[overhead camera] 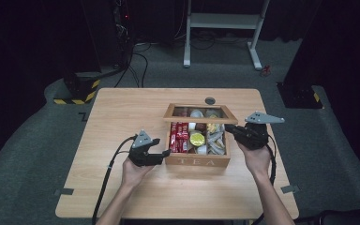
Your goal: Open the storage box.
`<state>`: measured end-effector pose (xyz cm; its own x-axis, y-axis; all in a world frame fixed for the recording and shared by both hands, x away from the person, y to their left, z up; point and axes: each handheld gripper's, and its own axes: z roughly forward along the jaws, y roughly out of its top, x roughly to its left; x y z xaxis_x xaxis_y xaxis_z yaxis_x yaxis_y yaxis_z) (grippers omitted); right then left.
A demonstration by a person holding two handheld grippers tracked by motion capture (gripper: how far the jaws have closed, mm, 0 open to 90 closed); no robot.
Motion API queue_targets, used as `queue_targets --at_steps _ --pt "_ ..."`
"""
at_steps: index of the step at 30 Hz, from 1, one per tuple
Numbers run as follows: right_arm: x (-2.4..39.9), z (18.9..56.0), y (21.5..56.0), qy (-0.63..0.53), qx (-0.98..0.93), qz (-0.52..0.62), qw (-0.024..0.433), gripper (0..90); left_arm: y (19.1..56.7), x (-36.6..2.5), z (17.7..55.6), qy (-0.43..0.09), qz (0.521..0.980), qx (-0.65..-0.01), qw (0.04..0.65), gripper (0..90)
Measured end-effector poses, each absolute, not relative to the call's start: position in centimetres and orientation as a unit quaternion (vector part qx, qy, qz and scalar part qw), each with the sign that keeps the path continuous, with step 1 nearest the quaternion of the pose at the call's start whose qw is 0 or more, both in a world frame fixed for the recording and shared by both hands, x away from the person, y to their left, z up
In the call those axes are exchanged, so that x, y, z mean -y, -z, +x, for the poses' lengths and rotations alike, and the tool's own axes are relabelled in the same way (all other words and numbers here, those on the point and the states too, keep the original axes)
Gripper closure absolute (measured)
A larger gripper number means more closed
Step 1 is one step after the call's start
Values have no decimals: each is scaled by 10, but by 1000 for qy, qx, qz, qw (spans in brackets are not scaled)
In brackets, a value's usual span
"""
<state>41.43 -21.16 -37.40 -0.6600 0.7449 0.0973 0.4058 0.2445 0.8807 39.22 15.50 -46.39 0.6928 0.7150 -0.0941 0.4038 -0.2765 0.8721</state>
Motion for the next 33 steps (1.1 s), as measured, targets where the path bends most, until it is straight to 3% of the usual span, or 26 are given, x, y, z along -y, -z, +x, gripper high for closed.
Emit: queue_targets --at_steps 12,33 --pt "212 419 369 -495 -765 374 174 900 460 -140 397 -187 778 -335 497 384" --pt "212 429 357 -498 -761 379 171 900 455 -91 417 -179 805 -306 476 336"
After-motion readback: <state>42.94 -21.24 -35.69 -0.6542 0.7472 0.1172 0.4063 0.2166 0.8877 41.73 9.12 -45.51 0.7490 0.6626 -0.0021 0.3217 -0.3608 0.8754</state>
